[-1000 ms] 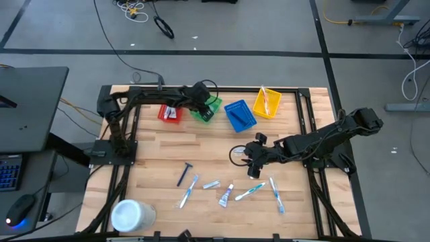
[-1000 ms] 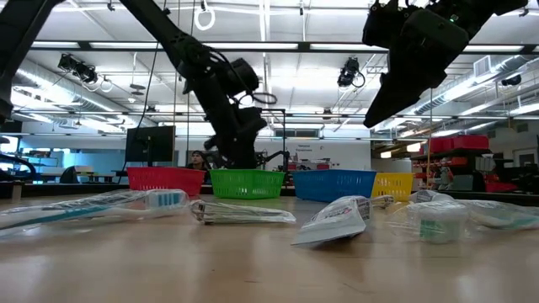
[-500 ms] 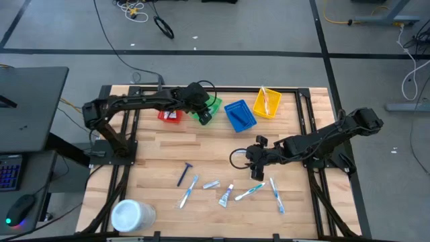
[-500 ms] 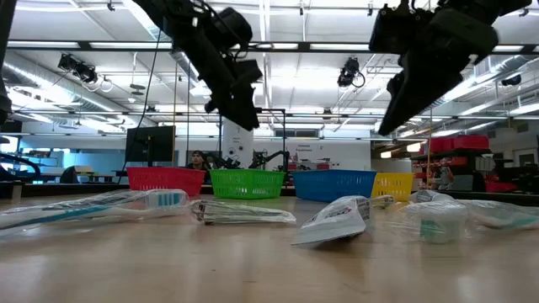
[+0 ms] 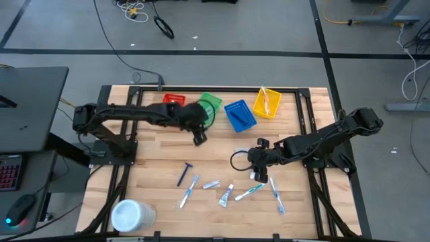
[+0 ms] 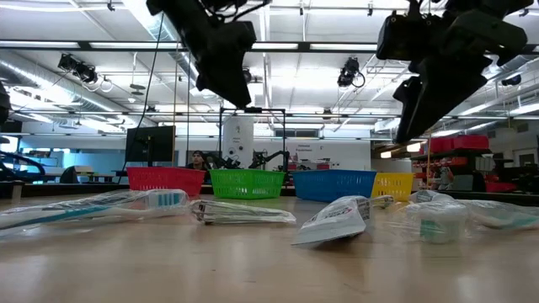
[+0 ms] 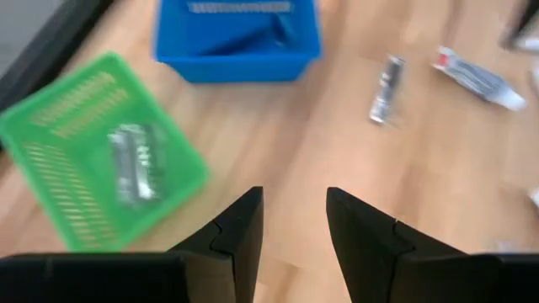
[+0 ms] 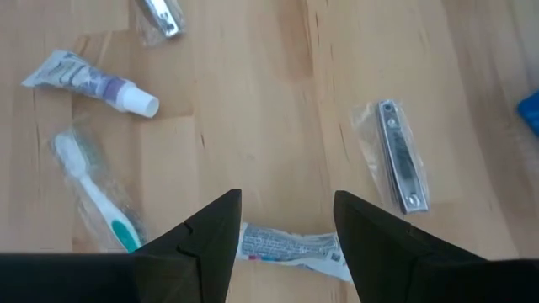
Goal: Pick & Place Travel size toiletries
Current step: Put the blue razor in the blue bin
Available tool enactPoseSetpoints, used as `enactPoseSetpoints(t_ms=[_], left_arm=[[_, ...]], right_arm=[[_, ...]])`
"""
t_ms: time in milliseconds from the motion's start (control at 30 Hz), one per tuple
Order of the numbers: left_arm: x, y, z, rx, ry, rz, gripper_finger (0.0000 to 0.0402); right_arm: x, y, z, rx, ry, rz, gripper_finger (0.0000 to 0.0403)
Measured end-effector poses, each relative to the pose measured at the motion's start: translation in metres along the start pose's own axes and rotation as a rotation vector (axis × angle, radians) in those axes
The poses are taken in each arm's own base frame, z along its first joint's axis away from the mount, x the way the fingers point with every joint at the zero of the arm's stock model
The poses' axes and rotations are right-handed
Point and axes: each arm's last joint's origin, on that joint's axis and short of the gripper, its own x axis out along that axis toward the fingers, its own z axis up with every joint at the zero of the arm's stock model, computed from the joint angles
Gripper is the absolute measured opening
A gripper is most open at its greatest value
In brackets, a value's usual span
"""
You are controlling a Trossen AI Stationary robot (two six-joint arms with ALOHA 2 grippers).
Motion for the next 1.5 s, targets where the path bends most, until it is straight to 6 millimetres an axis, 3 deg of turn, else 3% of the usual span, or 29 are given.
enactPoseSetpoints(t_ms=[300,533,733,1167,1500], left_arm=[[-0.013,-0.06,-0.023,0.106,0.038,-0.06,0.0139],[-0.026,-0.083,-0.055,-0.085,0.172,0.071,0.0139],[-0.017,-0.108,-0.086,-0.179,0.26,0.042,0.0139],[0.015,-0.098,-0.151,-0.369,0.357,0.034,0.0139],[0.024,-0.097,-0.165,-0.393,0.333,-0.041,0.0139]], right_arm=[[0.0,0.0,-0.001,-0.002,0.008,-0.004,0.0202],[0.0,0.0,-0.001,0.002,0.007,-0.004,0.0202],[0.0,0.0,0.0,0.004,-0.003,0.0,0.0202],[0.0,0.002,0.006,0.043,-0.063,0.022,0.0202],[0.0,0.003,0.011,0.02,-0.111,0.036,0.0202]])
